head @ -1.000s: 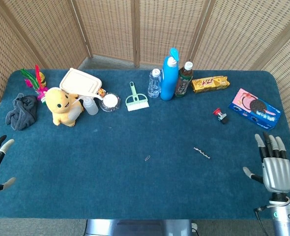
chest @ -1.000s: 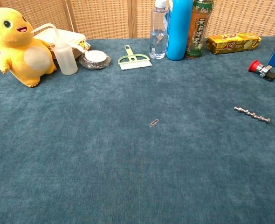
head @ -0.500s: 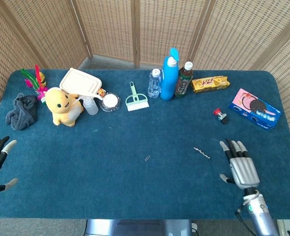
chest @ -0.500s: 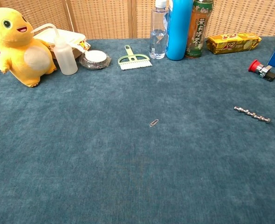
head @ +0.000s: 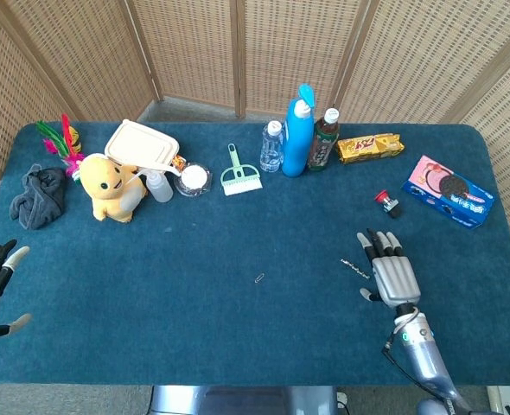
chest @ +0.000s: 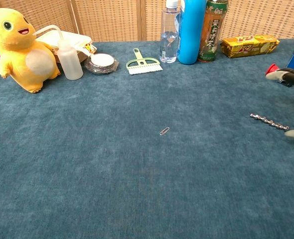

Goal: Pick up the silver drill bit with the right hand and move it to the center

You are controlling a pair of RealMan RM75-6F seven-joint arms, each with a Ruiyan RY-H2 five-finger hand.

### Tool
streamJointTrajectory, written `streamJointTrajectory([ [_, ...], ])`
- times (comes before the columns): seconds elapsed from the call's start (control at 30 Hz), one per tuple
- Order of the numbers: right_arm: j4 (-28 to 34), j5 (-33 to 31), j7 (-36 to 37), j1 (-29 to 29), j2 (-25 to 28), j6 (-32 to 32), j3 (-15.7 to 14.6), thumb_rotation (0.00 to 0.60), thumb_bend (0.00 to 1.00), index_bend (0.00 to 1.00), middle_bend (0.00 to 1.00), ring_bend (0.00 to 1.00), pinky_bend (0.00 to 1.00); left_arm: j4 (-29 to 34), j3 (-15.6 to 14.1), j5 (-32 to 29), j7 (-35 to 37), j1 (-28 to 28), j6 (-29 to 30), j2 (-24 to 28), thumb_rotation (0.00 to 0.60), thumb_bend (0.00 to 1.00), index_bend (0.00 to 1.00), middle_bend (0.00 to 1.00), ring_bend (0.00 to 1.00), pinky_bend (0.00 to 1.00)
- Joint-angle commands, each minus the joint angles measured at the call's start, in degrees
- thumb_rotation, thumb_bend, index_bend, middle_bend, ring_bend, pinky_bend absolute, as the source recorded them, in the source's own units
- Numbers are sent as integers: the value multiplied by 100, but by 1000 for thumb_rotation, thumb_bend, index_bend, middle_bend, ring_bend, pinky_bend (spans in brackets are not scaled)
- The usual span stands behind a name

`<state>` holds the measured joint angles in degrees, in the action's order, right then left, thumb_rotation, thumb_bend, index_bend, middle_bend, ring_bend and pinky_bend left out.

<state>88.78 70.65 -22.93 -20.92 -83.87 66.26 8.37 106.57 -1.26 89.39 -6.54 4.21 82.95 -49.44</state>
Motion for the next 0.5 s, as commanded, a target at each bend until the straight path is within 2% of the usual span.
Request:
streamJointTrajectory([
  [0.03,-60,-67,-62,-63,-61,-78,6,600,0,0,0,0,0,-3,5,-8,17,4,-3,2,600,175,34,0,0,0],
  [0.5,-432,-277,-35,-234,-287,-190,79,600,0,0,0,0,0,-27,-7,-31,-25,43,-96,-40,600,175,34,0,0,0],
])
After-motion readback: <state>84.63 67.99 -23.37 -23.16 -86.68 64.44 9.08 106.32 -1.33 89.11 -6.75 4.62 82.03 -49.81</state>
